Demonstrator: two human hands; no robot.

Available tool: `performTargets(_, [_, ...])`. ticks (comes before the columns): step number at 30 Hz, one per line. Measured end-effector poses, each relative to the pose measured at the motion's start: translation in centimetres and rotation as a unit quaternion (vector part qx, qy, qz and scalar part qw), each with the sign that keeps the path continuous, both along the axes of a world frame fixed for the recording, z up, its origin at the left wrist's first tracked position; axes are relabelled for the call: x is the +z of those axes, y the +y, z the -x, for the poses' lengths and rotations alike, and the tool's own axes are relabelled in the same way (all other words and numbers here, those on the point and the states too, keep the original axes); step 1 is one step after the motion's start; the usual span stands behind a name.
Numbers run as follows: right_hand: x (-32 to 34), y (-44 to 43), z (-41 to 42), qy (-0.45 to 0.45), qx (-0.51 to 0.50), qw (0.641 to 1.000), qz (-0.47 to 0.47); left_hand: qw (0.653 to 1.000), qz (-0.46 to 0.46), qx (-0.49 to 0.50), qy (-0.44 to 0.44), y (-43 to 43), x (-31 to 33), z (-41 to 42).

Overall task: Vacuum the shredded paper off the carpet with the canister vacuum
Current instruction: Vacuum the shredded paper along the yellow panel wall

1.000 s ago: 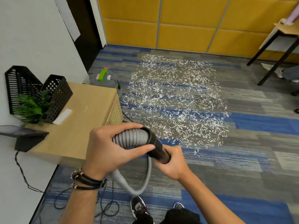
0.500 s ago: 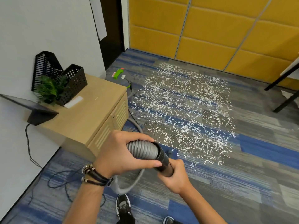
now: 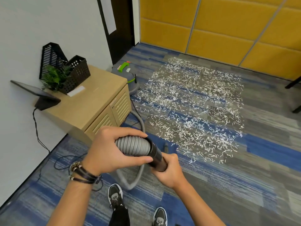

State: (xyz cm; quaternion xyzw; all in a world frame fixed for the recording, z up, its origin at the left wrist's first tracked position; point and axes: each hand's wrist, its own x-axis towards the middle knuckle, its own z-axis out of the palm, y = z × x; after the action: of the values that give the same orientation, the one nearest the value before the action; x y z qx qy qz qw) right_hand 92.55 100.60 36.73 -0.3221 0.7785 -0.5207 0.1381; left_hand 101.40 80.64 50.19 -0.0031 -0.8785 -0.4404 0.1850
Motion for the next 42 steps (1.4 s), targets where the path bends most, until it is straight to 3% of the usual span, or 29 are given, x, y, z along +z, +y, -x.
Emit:
performTargets(6, [-0.5, 5.6, 0.0, 0.015, -0.061, 0.998, -0.022, 0.999, -0.005, -0.032, -0.023, 4.0, -0.2, 1.7])
performTargets(16, [0.9, 7.5, 0.0, 0.016, -0.089, 0.994, 0.068, 0.991, 0.098, -0.084, 0.045, 8.3, 3.1, 3.6])
performTargets(22, [0.9, 10.7, 0.2, 0.02, -0.078, 0.996, 0.047, 0.99, 0.054, -0.129, 0.021, 9.8, 2.8, 4.5])
performTargets(31, [1.9, 13.2, 1.3, 0.042, -0.076, 0.996, -0.018, 0.996, 0.049, -0.066, 0.042, 11.1, 1.6, 3.8])
performTargets(42, [1.7, 14.7, -0.3, 0.004, -0.099, 0.995, -0.031, 0.994, 0.024, -0.111, -0.008, 11.9, 1.3, 4.2])
